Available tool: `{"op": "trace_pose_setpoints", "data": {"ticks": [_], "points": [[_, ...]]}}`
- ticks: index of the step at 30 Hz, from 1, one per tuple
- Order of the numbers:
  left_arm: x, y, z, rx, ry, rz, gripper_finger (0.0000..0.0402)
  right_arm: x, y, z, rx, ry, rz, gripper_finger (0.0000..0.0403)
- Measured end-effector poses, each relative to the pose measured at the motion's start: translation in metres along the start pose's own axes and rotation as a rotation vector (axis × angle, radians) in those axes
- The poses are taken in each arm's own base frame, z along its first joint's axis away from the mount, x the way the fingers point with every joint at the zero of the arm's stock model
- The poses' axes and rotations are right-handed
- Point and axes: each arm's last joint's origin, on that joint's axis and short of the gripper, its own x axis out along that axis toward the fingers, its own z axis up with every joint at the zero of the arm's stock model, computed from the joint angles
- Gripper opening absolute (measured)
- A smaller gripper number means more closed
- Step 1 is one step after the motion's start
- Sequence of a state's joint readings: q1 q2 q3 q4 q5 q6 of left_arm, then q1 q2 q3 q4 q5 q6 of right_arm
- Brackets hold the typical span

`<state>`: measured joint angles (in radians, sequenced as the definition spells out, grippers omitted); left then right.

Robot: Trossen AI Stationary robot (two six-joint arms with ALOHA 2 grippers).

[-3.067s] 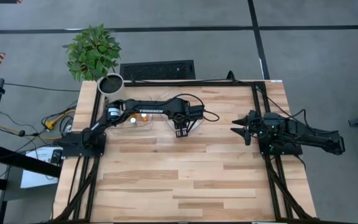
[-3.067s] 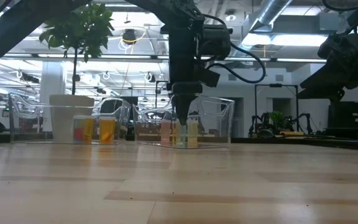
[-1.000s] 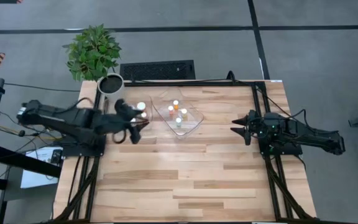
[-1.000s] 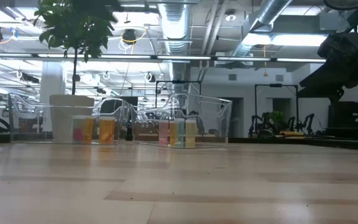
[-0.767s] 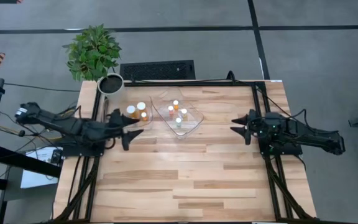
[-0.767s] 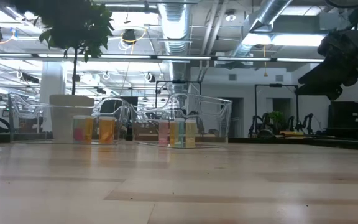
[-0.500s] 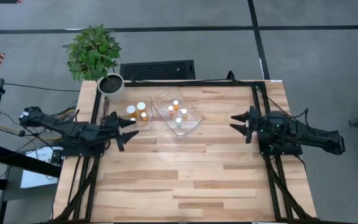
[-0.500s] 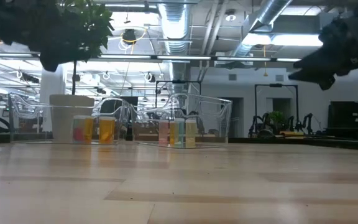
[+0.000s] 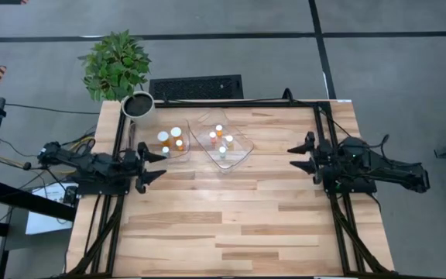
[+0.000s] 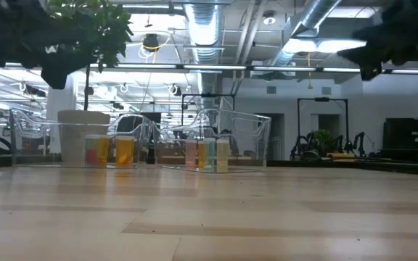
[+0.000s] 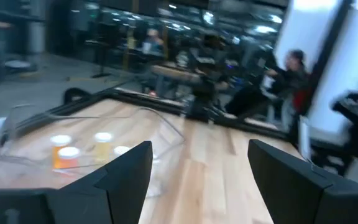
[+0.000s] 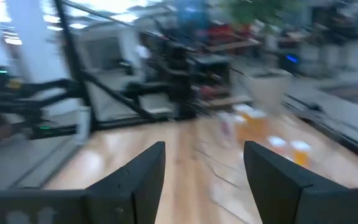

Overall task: Pick and place medicine bottles into bin by pill shape (circle, oval)
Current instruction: Return to Home Position

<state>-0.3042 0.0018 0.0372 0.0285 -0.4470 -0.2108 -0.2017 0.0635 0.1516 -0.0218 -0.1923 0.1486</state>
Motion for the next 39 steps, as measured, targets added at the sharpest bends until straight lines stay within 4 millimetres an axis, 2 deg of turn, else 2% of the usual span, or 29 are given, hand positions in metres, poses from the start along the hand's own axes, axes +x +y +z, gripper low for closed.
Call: {"op": "trace_pose_setpoints", "data": {"ticks": [4, 9, 17, 23, 28, 36, 39], "points": [[0.0, 0.0, -0.004, 0.011, 0.033, -0.007, 0.0259, 0.001, 0.002, -0.001, -0.002, -0.008, 0.056, 0.0225], [0.001, 0.0, -0.004, 0.026, 0.043, -0.022, 0.0259, 0.007, -0.002, -0.032, 0.01, -0.026, 0.078, 0.0225], [0.001, -0.002, -0.005, 0.03, 0.059, -0.076, 0.0259, 0.005, -0.002, -0.028, -0.026, -0.075, 0.051, 0.0225], [0.001, -0.002, -0.005, 0.036, 0.06, -0.079, 0.0259, 0.005, -0.004, -0.038, -0.062, 0.024, 0.021, 0.0225], [0.001, -0.002, -0.005, 0.092, 0.06, -0.09, 0.0259, 0.005, -0.004, -0.039, -0.061, 0.034, 0.013, 0.0225], [0.0, -0.005, -0.007, 0.189, 0.081, -0.219, 0.0259, 0.005, -0.004, -0.04, -0.062, 0.041, 0.012, 0.0225], [-0.001, -0.006, -0.007, 0.175, 0.078, -0.245, 0.0259, 0.005, -0.004, -0.04, -0.062, 0.042, 0.012, 0.0225]]}}
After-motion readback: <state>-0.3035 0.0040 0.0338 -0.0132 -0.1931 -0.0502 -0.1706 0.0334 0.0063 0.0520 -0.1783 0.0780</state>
